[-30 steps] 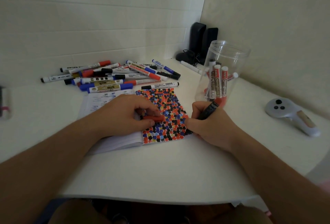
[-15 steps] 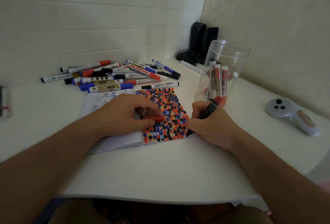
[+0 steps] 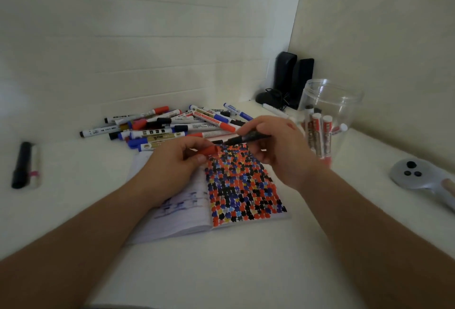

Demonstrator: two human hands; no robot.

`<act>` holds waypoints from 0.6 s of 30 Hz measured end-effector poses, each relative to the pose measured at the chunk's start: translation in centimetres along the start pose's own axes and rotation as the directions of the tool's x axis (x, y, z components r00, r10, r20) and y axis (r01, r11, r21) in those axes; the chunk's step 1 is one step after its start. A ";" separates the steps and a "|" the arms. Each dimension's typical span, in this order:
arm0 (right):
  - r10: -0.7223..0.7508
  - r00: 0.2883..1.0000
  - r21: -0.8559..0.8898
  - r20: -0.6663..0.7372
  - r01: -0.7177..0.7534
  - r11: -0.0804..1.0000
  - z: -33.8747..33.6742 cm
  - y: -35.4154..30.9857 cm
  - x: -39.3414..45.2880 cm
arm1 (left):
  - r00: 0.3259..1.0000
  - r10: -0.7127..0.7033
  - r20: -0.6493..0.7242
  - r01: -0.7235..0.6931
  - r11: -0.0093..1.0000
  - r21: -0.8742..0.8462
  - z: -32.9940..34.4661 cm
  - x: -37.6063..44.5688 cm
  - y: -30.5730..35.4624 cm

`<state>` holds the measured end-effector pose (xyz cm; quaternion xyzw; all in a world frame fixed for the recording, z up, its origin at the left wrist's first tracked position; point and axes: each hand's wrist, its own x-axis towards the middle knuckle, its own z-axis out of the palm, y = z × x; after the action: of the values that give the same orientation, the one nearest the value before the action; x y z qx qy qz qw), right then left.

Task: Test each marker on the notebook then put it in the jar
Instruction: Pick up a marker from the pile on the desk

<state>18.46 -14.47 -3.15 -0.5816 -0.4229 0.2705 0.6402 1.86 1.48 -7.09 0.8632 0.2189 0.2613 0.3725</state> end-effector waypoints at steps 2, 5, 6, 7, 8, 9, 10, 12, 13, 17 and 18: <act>0.026 0.996 0.113 -0.083 -0.016 0.993 0.5 1.5 0.0 | 0.999 -0.033 -0.026 0.034 0.999 0.009 -0.1 0.1 -0.5; 0.070 0.989 0.144 -0.127 -0.051 0.988 0.4 2.3 -0.4 | 0.998 -0.055 -0.018 0.055 0.998 0.013 0.0 0.3 -0.7; 0.085 0.987 0.133 -0.138 -0.067 0.989 0.4 2.2 -0.5 | 0.999 -0.052 -0.012 0.052 0.999 0.010 0.0 0.3 -0.6; 0.101 0.984 0.116 -0.147 -0.085 0.990 0.3 2.0 -0.6 | 0.999 -0.049 -0.006 0.049 0.999 0.011 0.1 0.3 -0.4; 0.115 0.982 0.098 -0.151 -0.101 0.990 0.3 2.0 -0.7 | 0.999 -0.043 -0.001 0.043 0.999 0.015 0.2 0.3 -0.2; 0.121 0.981 0.082 -0.153 -0.109 0.991 0.3 2.0 -0.8 | 0.999 -0.035 0.004 0.035 0.999 0.022 0.2 0.2 -0.1; 0.117 0.981 0.065 -0.153 -0.108 0.992 0.2 2.0 -0.8 | 1.000 -0.028 0.009 0.027 0.999 0.029 0.2 0.2 -0.1; 0.107 0.983 0.037 -0.148 -0.103 0.994 0.0 2.2 -0.7 | 1.000 -0.020 0.013 0.020 0.999 0.037 0.2 0.1 0.0; 0.107 0.984 0.028 -0.144 -0.104 0.994 0.0 2.2 -0.7 | 1.000 -0.021 0.016 0.020 0.999 0.036 0.2 0.1 0.0; 0.115 0.986 0.003 -0.124 -0.115 0.993 0.0 2.4 -0.7 | 0.999 -0.010 0.032 0.009 0.999 0.039 0.2 0.1 0.1; 0.112 0.987 -0.007 -0.116 -0.114 0.993 0.1 2.5 -0.7 | 0.999 -0.007 0.035 0.005 0.999 0.045 0.2 0.1 0.1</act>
<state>18.38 -14.57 -5.71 -0.6235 -0.3531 0.2693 0.6434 2.08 1.35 -7.14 0.8752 0.2206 0.2400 0.3575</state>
